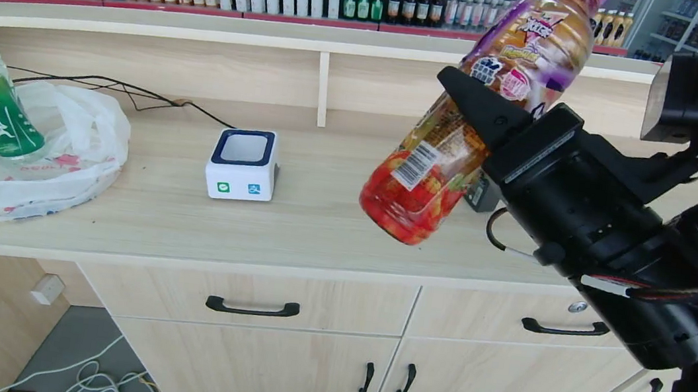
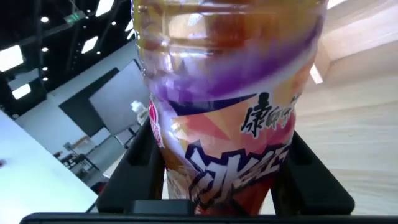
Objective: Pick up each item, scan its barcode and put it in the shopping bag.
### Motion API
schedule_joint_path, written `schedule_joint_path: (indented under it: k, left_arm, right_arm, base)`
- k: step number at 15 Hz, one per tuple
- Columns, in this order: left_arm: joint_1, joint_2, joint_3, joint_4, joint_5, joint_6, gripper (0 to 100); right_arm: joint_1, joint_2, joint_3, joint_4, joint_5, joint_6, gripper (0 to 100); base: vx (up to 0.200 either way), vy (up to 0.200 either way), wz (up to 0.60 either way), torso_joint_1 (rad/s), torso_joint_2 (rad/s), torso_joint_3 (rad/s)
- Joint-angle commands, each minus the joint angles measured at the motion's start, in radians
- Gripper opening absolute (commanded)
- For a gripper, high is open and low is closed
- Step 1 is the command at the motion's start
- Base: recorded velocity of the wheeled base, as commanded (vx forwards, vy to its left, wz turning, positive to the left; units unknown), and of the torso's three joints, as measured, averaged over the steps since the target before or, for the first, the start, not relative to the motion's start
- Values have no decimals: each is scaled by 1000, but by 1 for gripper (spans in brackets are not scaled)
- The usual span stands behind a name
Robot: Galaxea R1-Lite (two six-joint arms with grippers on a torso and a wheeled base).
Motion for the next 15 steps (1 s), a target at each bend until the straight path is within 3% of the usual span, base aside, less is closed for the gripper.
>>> schedule_joint_path:
  k: [1,5,15]
  left_arm:
    - [0,0,0,0,0,-1,100]
    - [0,0,0,0,0,-1,100]
    - [0,0,0,0,0,-1,100]
  right_arm:
    - [30,69,-21,-58,49,-1,0]
    - [47,150,-44,-263,213,7,0]
    - [116,92,-43,-263,273,98,0]
  base:
    - [0,0,0,0,0,0]
    - [0,0,0,0,0,0]
    - [0,0,0,0,0,0]
